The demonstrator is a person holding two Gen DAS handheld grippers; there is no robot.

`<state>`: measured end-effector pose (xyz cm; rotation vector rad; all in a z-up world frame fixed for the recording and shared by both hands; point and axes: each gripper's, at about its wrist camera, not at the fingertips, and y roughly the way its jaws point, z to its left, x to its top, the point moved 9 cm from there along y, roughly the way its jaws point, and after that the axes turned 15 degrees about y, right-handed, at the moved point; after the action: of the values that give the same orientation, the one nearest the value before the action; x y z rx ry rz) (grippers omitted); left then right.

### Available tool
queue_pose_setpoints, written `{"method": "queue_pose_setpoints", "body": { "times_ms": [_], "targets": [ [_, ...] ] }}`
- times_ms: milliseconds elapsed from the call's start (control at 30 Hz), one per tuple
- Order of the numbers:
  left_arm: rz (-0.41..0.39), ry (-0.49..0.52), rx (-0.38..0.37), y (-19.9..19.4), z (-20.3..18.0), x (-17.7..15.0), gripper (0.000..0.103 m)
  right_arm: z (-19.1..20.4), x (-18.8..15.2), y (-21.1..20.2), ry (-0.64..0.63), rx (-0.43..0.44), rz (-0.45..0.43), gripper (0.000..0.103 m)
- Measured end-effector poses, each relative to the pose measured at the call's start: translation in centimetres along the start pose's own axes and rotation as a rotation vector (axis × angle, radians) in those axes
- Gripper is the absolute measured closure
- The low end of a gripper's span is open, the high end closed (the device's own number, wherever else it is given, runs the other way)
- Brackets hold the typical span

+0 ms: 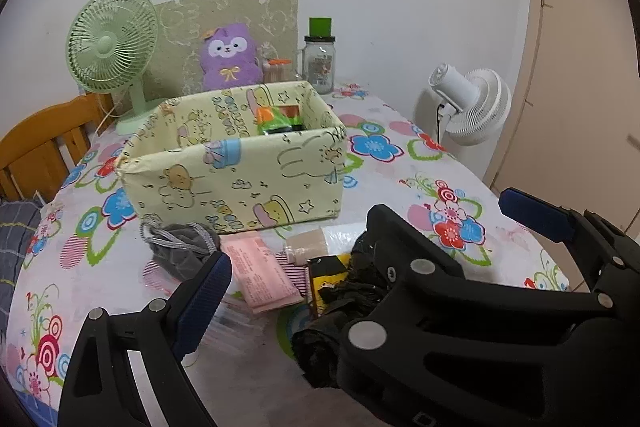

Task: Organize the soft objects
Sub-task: 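Grasp the black plastic bag with the left tool while the right tool grasps the yellow cartoon tissue pack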

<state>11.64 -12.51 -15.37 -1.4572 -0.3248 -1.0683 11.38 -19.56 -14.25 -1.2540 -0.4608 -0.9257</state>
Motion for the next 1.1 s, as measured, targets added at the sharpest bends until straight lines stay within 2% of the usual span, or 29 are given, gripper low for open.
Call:
{"method": "queue_pose_setpoints", "body": {
  "times_ms": [167, 367, 467, 533, 633, 800, 1100],
  "targets": [
    [0.020, 0.011, -0.020, 1.3, -0.8, -0.1, 0.012, -1.1, -0.3, 1.0, 0.016, -0.019, 0.019, 0.005],
    [0.049, 0.026, -0.047, 2.7, -1.7, -0.4, 0.025, -2.2, -0.8, 2.4, 0.039, -0.034, 0.053, 0.005],
    [0.062, 0.034, -0.061, 3.2, -2.0, -0.6, 0.038, -2.5, -1.0, 2.9, 0.050, -0.036, 0.065, 0.005],
    [0.076, 0.035, -0.075, 3.6, -2.1, -0.9, 0.054, -2.6, -1.1, 3.1, 0.053, -0.040, 0.072, 0.005],
    [0.080, 0.032, -0.087, 3.6, -2.2, -1.0, 0.064, -2.5, -1.3, 3.2, 0.060, -0.030, 0.080, 0.005],
    [0.071, 0.036, -0.069, 3.2, -1.8, -1.0, 0.069, -1.9, -1.3, 3.0, 0.054, -0.023, 0.077, 0.005],
    [0.056, 0.009, -0.020, 2.0, 0.3, -1.6, 0.070, 0.6, -2.0, 2.6, 0.016, 0.000, 0.081, 0.005]
  ]
}}
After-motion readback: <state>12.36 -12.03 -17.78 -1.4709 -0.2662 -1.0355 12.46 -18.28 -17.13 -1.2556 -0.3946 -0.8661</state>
